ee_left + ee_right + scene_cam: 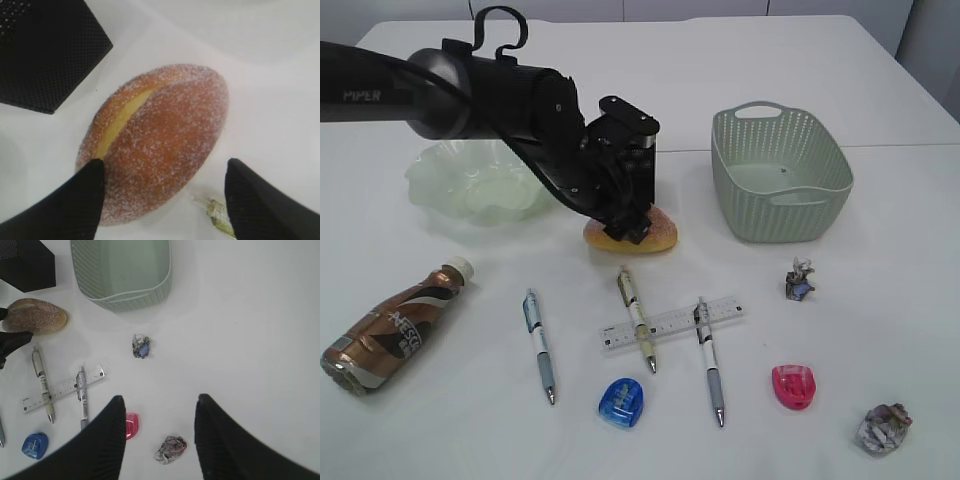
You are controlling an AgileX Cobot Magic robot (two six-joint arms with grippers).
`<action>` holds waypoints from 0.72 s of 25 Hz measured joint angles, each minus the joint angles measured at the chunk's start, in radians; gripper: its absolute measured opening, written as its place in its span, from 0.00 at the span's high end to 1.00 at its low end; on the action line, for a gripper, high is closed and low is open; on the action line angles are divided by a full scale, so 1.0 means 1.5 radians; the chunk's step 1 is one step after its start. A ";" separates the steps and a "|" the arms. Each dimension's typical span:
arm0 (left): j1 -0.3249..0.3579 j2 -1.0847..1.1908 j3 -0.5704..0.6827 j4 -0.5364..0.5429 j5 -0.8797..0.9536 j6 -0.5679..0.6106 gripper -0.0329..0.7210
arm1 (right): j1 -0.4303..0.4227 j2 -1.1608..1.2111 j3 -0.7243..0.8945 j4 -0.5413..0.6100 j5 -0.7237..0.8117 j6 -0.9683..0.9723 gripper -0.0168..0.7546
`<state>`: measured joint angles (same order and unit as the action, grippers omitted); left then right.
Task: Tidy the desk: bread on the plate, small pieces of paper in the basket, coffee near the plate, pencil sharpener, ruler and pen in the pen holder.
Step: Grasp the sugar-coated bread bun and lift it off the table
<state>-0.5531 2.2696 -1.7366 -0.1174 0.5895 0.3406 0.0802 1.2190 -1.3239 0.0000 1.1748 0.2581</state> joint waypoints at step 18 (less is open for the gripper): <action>0.000 0.006 -0.017 -0.073 0.129 0.002 0.53 | 0.000 0.000 0.000 0.000 0.000 -0.002 0.51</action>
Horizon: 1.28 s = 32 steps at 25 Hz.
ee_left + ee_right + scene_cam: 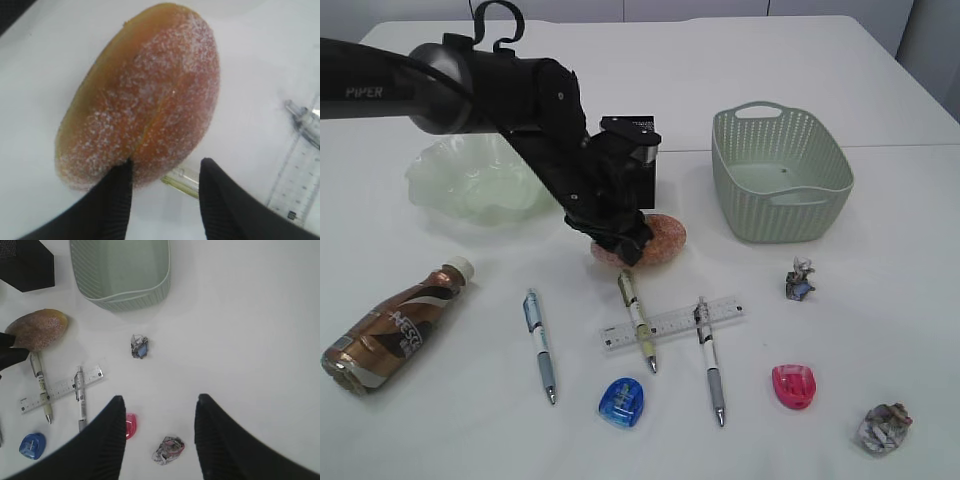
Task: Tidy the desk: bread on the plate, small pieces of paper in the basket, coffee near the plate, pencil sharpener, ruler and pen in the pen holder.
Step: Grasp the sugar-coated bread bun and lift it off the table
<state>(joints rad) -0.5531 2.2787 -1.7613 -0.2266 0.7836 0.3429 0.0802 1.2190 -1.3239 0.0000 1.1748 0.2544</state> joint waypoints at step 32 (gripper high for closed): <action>0.000 0.000 -0.065 0.013 0.054 0.039 0.29 | 0.000 0.000 0.000 -0.018 0.000 0.000 0.51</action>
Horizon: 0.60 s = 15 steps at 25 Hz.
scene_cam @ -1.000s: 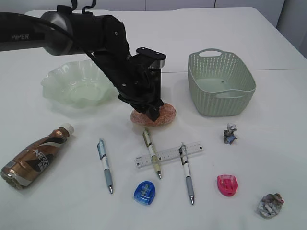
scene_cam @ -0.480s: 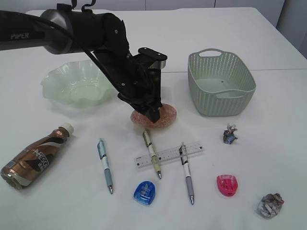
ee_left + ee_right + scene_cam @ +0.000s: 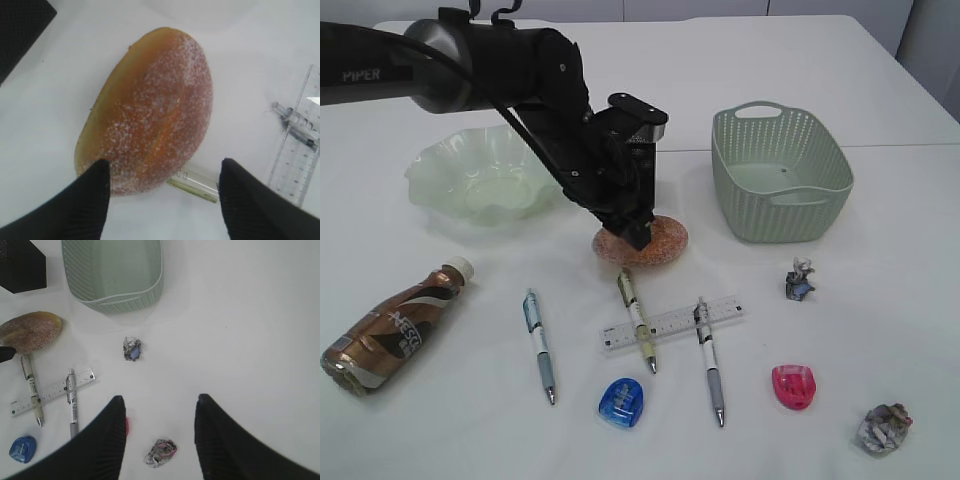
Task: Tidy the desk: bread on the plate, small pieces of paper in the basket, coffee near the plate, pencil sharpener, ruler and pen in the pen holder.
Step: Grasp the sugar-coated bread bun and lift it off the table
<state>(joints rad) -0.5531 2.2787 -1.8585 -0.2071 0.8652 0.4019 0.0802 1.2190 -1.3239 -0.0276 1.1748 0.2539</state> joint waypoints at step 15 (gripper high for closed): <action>0.000 0.003 -0.014 0.015 -0.049 0.009 0.25 | 0.000 0.000 0.000 -0.002 -0.001 -0.001 0.51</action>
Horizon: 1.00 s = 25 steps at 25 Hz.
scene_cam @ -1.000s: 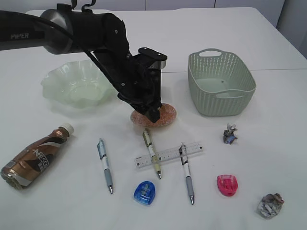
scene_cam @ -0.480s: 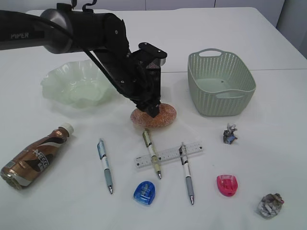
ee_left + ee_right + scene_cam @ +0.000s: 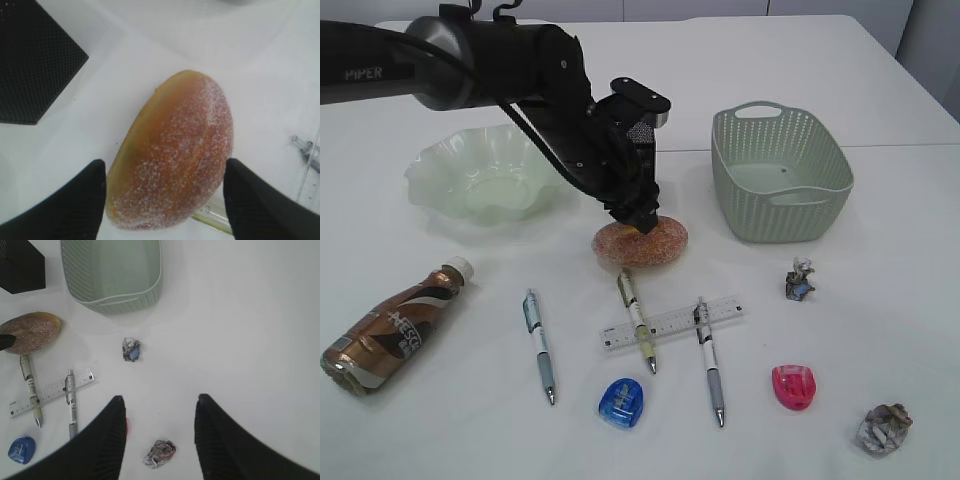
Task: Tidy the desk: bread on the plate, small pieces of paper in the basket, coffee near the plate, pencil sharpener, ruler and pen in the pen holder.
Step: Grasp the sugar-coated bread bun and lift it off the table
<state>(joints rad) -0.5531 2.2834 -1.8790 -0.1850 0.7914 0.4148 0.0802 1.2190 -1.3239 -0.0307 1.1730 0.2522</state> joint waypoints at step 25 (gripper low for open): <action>0.000 0.051 -0.004 -0.069 -0.057 0.003 0.33 | 0.000 0.000 0.000 -0.018 -0.014 0.000 0.51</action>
<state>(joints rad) -0.5531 2.3597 -1.8849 -0.2887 0.7062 0.4191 0.0802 1.2190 -1.3239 -0.0571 1.1519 0.2522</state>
